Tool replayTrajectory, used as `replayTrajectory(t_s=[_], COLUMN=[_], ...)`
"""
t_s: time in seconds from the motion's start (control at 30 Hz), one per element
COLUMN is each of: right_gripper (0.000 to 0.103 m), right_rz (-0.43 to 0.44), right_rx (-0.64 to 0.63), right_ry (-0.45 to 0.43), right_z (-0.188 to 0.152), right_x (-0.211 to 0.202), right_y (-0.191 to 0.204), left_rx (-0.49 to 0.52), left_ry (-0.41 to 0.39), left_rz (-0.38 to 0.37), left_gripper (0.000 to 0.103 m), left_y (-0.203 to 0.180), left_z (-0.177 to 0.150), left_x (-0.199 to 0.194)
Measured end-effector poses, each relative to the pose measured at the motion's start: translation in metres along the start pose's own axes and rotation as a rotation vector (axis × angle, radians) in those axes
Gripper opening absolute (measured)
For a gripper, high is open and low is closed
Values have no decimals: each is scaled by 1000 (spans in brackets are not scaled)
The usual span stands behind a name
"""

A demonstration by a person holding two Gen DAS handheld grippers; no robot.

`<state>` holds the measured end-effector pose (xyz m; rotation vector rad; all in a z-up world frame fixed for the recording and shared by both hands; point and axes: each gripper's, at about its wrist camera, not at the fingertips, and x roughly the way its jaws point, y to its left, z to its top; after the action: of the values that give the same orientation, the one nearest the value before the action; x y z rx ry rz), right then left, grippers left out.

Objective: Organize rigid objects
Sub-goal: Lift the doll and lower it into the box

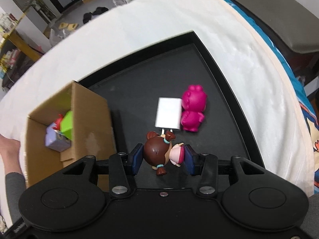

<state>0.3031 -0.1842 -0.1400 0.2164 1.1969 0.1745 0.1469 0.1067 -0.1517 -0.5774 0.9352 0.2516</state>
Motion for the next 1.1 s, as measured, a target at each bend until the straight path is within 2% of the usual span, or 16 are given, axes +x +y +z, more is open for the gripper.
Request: replayTrajectory(t_s=[0.47, 0.77, 1.1], right_gripper=[43, 43, 43], right_rz=[39, 88, 150], right_rx=[-54, -128, -232], right_ry=[-63, -100, -96], right_z=[7, 9, 4], right_x=[-28, -47, -54], right_y=[32, 74, 119], left_rx=[-6, -17, -27], left_ry=[5, 5, 5], left_rz=[-13, -27, -34], left_gripper=[20, 20, 20], left_y=[4, 5, 8], left_z=[1, 2, 3], left_x=[-1, -3, -5])
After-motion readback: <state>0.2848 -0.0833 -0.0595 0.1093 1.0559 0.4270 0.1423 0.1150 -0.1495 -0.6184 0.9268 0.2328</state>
